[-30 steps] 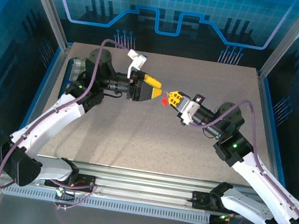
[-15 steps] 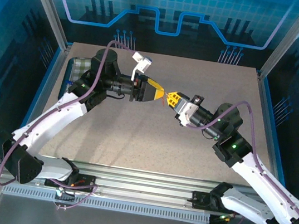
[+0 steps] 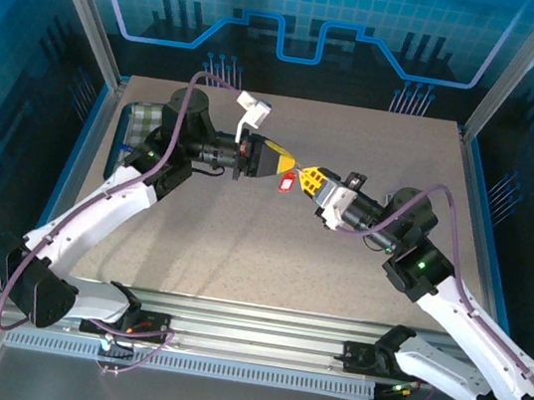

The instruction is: Remove the keys from the keyring

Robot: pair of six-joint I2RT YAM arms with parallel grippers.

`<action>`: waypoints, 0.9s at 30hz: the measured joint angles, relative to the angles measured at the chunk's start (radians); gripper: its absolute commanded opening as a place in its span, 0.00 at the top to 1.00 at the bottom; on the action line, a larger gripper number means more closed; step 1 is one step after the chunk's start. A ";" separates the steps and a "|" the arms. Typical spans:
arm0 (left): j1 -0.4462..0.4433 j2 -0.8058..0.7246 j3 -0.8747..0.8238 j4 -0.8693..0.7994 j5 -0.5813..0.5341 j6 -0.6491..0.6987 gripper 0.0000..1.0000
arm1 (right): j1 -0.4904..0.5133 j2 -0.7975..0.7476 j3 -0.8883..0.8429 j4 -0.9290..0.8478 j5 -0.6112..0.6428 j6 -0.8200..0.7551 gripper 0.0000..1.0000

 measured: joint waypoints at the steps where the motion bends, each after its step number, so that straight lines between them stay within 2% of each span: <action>1: 0.000 -0.001 -0.010 0.017 -0.001 -0.006 1.00 | 0.000 -0.005 -0.003 -0.006 -0.008 0.004 1.00; 7: 0.000 -0.008 -0.053 0.088 -0.018 -0.051 1.00 | 0.001 -0.023 -0.022 -0.020 -0.034 0.026 1.00; 13: 0.008 -0.009 -0.063 0.142 -0.074 -0.079 1.00 | 0.087 -0.027 -0.023 -0.012 -0.009 0.024 1.00; 17: 0.008 -0.010 -0.070 0.154 -0.100 -0.079 1.00 | 0.093 -0.018 -0.031 0.001 0.016 0.033 1.00; 22: 0.008 -0.030 -0.092 0.106 -0.177 -0.049 1.00 | 0.090 -0.013 -0.068 -0.003 0.034 0.079 1.00; 27: 0.018 -0.058 -0.129 0.030 -0.296 -0.003 1.00 | 0.041 -0.033 -0.109 -0.012 0.045 0.181 1.00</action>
